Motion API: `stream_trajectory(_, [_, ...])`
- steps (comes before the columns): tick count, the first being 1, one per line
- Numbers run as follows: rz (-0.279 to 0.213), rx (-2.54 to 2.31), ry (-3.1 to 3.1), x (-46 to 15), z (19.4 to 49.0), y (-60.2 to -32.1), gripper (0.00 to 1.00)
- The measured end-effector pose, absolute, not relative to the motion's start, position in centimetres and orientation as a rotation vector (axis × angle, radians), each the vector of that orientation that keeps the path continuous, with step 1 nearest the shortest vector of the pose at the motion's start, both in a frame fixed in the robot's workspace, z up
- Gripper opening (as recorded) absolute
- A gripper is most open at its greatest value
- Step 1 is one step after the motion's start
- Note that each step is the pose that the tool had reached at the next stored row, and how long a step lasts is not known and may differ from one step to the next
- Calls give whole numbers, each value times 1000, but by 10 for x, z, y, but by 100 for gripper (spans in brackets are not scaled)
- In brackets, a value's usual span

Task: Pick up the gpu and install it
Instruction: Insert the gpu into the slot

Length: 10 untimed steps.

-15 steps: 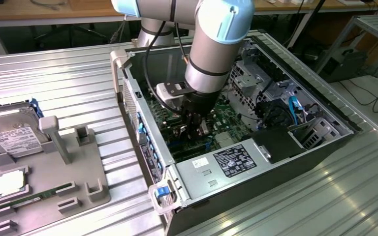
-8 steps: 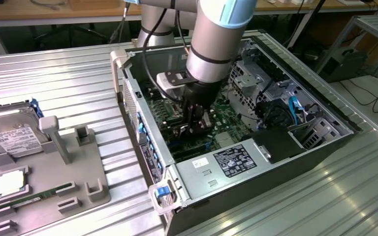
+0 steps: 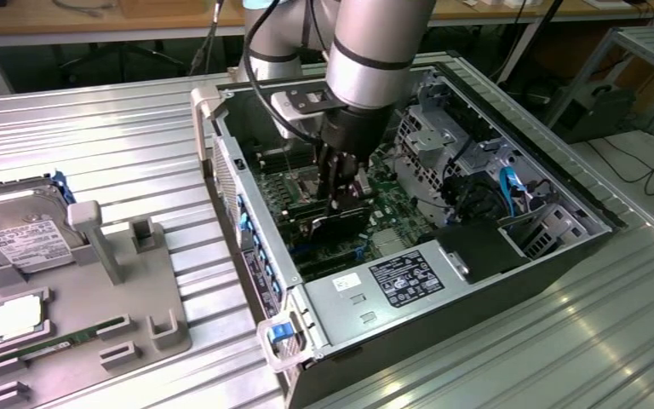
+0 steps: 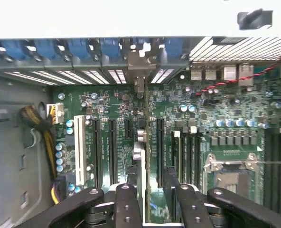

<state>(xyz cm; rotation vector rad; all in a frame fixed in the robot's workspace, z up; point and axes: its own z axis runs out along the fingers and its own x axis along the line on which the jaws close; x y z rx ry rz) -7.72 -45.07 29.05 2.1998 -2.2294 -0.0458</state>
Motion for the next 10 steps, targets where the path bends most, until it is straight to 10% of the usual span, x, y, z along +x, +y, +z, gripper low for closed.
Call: stream_trajectory(10, [-41, 2199, -2229, -77, 294, -450, 15])
